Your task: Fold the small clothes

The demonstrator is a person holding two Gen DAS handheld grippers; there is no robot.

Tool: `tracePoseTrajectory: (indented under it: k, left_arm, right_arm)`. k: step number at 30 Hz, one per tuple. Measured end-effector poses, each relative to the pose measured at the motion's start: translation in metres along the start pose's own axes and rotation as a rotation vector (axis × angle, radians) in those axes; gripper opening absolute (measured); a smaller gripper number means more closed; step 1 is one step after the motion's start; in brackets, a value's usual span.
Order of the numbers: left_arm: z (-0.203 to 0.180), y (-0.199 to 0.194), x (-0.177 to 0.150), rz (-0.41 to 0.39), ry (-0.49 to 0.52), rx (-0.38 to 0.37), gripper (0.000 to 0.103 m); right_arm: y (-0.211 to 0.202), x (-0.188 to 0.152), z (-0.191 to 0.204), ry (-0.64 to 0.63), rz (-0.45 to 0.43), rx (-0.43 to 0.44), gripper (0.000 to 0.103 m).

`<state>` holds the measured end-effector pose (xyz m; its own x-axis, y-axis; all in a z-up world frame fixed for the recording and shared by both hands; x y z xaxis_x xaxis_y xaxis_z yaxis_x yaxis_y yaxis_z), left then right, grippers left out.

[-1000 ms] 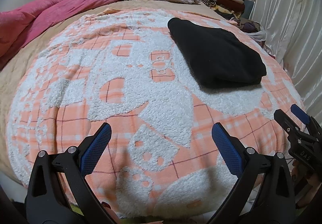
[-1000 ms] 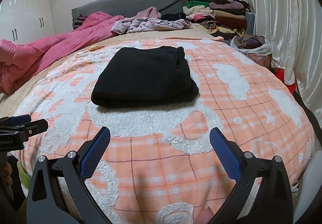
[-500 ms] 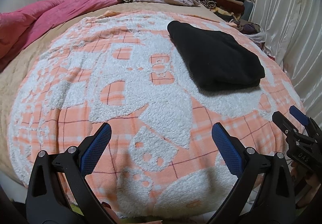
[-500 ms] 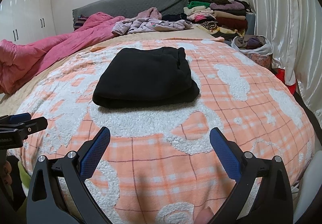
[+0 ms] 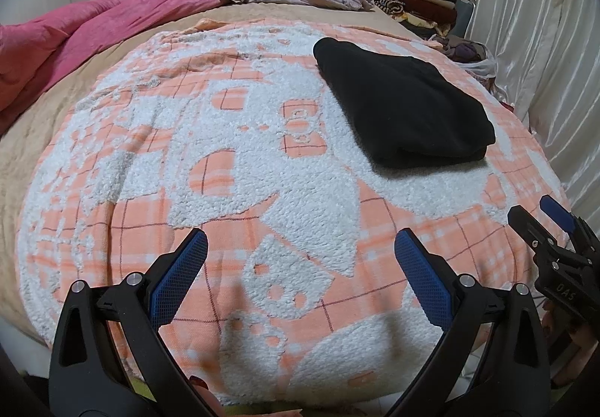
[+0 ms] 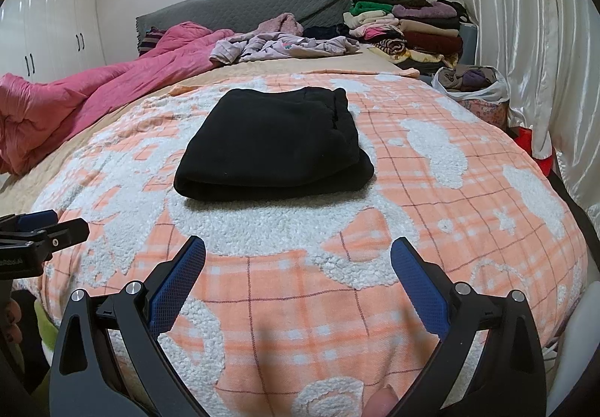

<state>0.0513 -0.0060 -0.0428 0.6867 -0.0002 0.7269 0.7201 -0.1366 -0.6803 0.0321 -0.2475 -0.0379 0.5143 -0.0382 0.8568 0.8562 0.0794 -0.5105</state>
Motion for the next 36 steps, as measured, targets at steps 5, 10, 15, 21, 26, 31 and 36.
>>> tracePoseTrajectory:
  k: [5, 10, 15, 21, 26, 31, 36]
  left_arm:
    - [0.002, 0.001, 0.0, 0.006, 0.003, 0.004, 0.093]
    - [0.001, 0.001, 0.0, 0.007, 0.002, 0.005, 0.093]
    - [0.0, 0.002, -0.001, 0.009, 0.006, 0.006, 0.093]
    - [-0.004, 0.002, -0.001, 0.007, 0.025, 0.019, 0.093]
    - [-0.004, 0.004, -0.001, 0.017, 0.03, 0.026, 0.093]
    - [-0.004, 0.005, -0.002, 0.022, 0.03, 0.021, 0.093]
    - [0.0, 0.007, -0.003, 0.03, 0.015, 0.003, 0.093]
  right_arm:
    - [0.0, 0.001, 0.003, -0.003, 0.002, 0.002, 0.099]
    - [0.0, 0.001, 0.002, -0.005, 0.0, 0.0, 0.099]
    - [0.001, 0.001, 0.003, -0.004, 0.001, 0.002, 0.099]
    - [0.001, 0.001, 0.002, -0.003, 0.001, -0.005, 0.099]
    - [0.002, 0.0, -0.002, 0.005, 0.002, -0.016, 0.099]
    - [0.003, -0.001, -0.009, 0.012, 0.003, -0.034, 0.099]
    - [0.0, -0.003, -0.022, 0.026, -0.002, -0.088, 0.099]
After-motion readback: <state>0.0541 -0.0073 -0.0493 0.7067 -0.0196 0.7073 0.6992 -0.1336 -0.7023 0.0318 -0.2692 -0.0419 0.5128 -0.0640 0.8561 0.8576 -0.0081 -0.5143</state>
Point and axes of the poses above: each gripper's, at about its wrist camera, not at the fingertips, and y roughly the way its jaws point, z to its left, x to its top, the point moved 3 cm from there along y, roughly the way its jaws point, and after that the axes turned 7 degrees about -z, right-handed, at the moved point
